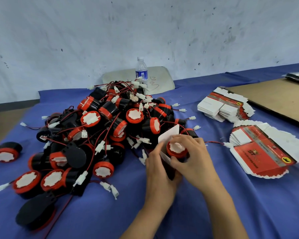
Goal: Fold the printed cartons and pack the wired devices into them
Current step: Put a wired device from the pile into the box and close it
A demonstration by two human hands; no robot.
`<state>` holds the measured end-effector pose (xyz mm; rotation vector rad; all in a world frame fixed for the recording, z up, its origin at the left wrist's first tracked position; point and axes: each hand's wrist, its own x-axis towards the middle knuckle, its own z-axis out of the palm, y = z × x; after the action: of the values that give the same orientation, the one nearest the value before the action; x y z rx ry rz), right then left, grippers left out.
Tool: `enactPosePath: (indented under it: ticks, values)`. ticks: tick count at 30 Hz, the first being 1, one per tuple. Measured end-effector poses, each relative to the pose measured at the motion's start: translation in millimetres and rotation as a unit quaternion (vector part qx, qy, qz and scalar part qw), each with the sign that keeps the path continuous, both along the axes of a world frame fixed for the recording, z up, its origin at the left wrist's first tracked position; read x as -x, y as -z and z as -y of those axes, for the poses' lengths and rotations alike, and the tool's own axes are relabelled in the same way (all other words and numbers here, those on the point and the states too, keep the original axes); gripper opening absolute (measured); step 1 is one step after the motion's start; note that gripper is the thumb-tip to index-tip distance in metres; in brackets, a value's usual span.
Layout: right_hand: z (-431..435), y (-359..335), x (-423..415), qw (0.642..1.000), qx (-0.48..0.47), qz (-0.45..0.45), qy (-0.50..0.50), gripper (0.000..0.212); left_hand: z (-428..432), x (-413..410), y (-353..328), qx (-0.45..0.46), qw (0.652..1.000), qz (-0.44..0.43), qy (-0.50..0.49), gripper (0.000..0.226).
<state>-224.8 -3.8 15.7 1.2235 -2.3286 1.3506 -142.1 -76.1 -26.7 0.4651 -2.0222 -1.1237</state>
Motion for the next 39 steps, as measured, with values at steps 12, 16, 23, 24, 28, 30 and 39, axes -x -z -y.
enactPosePath:
  ticks: [12,16,23,24,28,30,39]
  values:
    - [-3.3,2.8,4.1,0.993,-0.103,0.063,-0.011,0.006,1.7,-3.1,-2.1,0.056,0.998,0.038,0.012,0.063]
    - [-0.1,2.9,5.4,0.994,-0.082,0.069,0.001,0.013,-0.1,-3.5,-3.4,0.076,0.996,0.036,0.031,0.049]
    - [-7.1,-2.6,7.5,0.948,0.101,0.155,0.257,0.01,-2.2,-6.2,-3.7,0.127,0.987,0.096,0.028,0.058]
    - [-8.8,-3.2,8.7,0.937,0.117,0.173,0.282,0.008,-3.0,-6.6,-3.2,0.134,0.985,0.104,0.03,0.061]
    - [-11.0,-4.0,9.3,0.923,0.077,0.224,0.302,0.025,-4.9,-5.7,-3.8,0.151,0.98,0.123,0.035,0.06]
    - [-10.8,-2.5,10.2,0.925,0.05,0.232,0.297,0.029,-5.8,-4.7,-4.7,0.163,0.979,0.122,0.03,0.056]
    - [-9.1,-1.9,10.5,0.931,0.197,0.169,0.258,0.016,-8.3,-2.8,-1.1,0.181,0.971,0.149,0.033,0.046]
